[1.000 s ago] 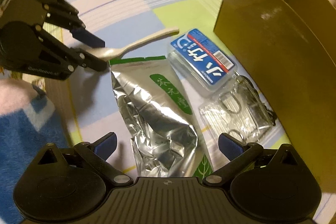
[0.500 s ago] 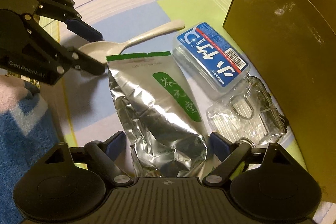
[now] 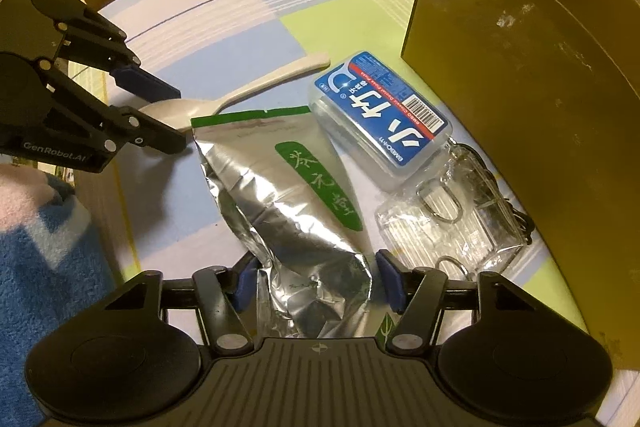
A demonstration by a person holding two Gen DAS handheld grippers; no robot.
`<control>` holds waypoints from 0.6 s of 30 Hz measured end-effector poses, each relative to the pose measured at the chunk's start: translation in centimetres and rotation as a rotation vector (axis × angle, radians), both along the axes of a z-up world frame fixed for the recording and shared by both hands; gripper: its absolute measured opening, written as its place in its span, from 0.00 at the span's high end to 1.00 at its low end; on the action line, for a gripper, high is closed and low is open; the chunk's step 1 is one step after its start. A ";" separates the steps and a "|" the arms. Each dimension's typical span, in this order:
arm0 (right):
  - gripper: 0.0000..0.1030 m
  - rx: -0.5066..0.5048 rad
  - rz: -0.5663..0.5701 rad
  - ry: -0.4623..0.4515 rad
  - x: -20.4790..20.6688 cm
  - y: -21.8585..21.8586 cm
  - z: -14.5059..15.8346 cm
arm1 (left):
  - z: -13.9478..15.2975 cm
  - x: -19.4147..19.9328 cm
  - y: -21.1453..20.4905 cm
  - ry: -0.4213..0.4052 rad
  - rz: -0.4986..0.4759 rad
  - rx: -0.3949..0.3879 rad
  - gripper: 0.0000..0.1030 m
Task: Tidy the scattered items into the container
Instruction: 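Grasp the silver foil tea bag with the right gripper while the left holds the spoon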
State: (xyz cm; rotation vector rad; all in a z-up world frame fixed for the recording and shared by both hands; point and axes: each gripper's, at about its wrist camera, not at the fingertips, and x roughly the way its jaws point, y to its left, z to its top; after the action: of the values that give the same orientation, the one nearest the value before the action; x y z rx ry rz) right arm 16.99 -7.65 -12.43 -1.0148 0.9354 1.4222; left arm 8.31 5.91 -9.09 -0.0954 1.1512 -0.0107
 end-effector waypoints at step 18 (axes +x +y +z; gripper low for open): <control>0.29 -0.046 0.029 0.024 0.3 1.1 -1.0 | 0.0 -0.2 -0.3 -0.006 -0.020 0.021 0.73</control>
State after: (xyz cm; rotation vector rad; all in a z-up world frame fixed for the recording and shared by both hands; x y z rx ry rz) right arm 17.34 -6.56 -13.43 -1.0510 0.9779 1.4461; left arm 8.13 5.66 -9.09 -0.0657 1.1461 -0.0164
